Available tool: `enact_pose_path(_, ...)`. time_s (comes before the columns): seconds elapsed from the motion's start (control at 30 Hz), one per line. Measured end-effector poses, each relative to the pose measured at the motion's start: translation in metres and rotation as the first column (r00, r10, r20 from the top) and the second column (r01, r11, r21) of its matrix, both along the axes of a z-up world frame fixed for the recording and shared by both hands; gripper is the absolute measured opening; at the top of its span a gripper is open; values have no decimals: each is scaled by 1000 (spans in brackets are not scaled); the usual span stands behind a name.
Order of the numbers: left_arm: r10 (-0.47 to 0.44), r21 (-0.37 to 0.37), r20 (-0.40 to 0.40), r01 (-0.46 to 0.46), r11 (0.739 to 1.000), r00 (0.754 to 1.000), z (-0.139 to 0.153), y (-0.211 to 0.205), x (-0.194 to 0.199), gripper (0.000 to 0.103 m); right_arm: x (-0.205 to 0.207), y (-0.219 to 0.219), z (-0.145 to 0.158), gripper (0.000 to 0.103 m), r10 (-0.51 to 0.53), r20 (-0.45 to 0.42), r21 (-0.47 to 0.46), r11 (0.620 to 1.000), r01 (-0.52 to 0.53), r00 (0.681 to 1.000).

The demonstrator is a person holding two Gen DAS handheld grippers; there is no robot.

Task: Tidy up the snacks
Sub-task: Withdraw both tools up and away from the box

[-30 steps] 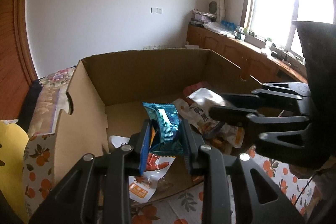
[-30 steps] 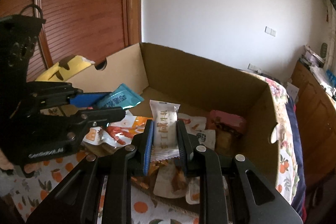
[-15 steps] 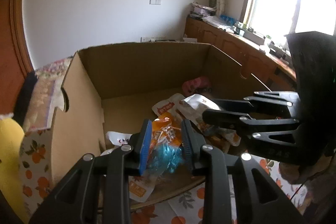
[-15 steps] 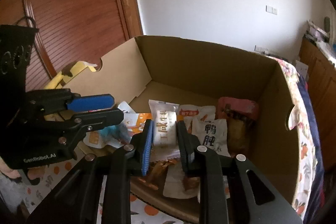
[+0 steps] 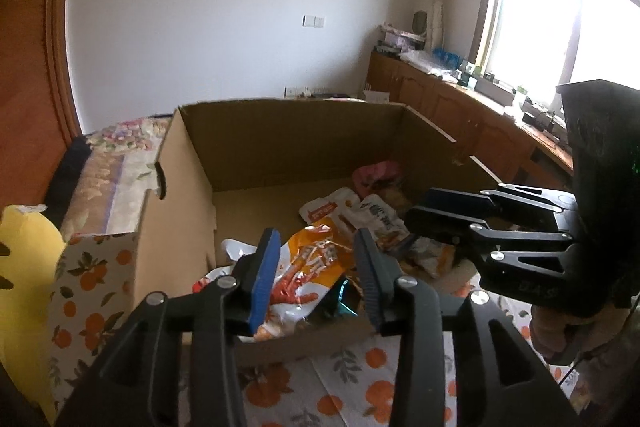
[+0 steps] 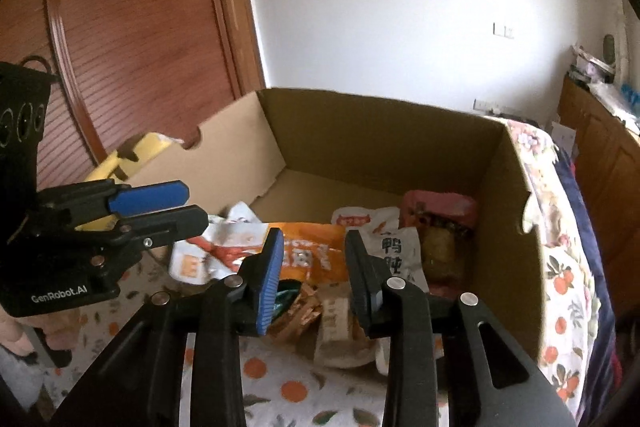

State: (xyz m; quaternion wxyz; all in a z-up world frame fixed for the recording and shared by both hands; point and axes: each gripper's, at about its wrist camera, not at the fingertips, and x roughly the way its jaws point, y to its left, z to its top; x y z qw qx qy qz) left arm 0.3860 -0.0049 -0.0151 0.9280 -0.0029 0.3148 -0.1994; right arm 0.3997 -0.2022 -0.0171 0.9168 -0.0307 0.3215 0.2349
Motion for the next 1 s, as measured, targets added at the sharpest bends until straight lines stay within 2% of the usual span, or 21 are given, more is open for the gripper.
enact_pose_path(0.37,13,59,124,-20,998,992,60,0,-77,46,-73,-16,50,31,-39,73,9,999,39,997)
enact_pose_path(0.73,12,116,223,-39,992,975,102,-7,-147,50,-139,-39,78,31,-73,119,46,997,68,990)
enact_pose_path(0.8,15,122,244,-46,992,970,108,-8,-161,50,-151,-42,83,35,-84,131,47,996,78,988)
enact_pose_path(0.87,15,125,254,-48,991,967,111,-9,-171,51,-162,-46,86,46,-97,138,56,994,90,986)
enact_pose_path(0.93,9,126,260,-43,991,966,115,-10,-183,53,-171,-48,89,52,-112,147,51,993,105,983)
enact_pose_path(1.0,10,121,265,-44,992,964,117,-11,-195,59,-181,-51,93,54,-125,153,51,992,118,980)
